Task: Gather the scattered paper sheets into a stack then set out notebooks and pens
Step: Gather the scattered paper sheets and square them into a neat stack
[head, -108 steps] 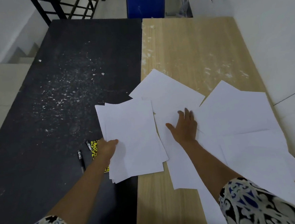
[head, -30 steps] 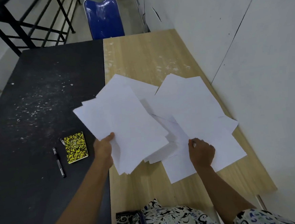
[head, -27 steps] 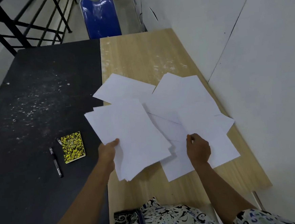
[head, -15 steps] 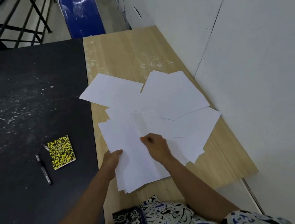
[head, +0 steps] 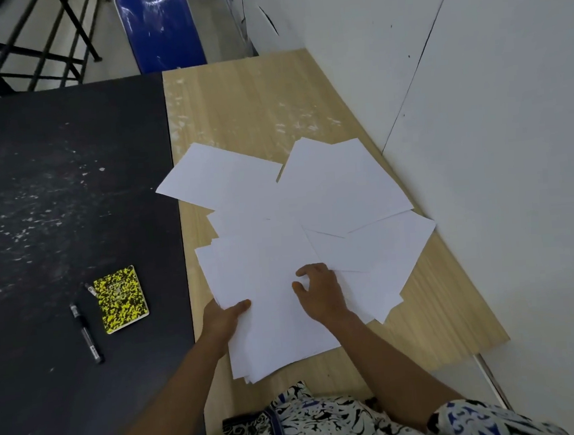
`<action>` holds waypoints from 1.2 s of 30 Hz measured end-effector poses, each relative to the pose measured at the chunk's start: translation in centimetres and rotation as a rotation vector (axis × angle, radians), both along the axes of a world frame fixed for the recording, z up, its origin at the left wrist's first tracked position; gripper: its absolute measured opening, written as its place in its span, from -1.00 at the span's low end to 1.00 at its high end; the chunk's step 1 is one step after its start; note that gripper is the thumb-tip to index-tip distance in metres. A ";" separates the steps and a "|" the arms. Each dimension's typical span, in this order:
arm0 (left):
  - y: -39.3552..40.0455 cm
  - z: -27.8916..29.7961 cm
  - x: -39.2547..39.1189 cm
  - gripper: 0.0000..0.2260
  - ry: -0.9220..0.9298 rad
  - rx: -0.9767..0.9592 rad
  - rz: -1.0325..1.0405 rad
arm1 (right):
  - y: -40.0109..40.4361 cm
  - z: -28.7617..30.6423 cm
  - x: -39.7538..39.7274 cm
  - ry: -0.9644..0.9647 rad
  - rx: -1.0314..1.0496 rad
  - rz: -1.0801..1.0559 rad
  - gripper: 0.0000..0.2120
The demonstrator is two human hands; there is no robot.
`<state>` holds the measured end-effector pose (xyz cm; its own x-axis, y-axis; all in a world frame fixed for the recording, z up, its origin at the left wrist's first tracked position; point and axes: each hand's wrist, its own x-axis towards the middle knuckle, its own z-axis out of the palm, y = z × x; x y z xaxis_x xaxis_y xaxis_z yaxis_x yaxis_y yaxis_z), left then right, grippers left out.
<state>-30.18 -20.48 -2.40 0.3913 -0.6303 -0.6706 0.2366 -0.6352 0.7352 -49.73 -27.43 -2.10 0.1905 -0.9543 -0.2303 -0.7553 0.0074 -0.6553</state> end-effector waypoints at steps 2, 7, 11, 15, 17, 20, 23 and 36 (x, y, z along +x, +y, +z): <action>-0.7 0.1 0.3 -0.66 -0.008 0.001 -0.006 | -1.4 0.0 -0.7 0.045 -0.032 -0.033 -0.75; -2.1 0.8 0.9 -0.84 -0.089 0.035 0.023 | -5.2 0.0 -2.3 0.211 -0.079 -0.085 -0.60; -1.6 0.8 0.8 -0.80 -0.043 0.074 0.088 | -8.2 -0.2 -3.4 0.347 -0.108 -0.074 -0.43; -1.0 0.3 1.0 -0.77 -0.042 -0.054 0.035 | -10.6 -0.9 -4.3 0.436 -0.060 0.026 -0.22; -0.9 0.0 1.0 -0.69 -0.077 -0.080 0.025 | -11.2 -1.5 -4.4 0.489 -0.044 0.076 -0.21; -1.1 -0.3 1.0 -0.66 -0.070 -0.069 0.047 | -11.4 -2.0 -4.7 0.549 -0.053 0.067 -0.26; -1.2 -0.4 1.1 -0.61 -0.069 -0.052 0.054 | -11.4 -2.3 -5.0 0.510 -0.209 0.014 -0.43; -1.1 -0.7 1.1 -0.65 -0.081 -0.091 0.040 | -10.6 -3.0 -6.6 0.525 -0.406 -0.007 -0.86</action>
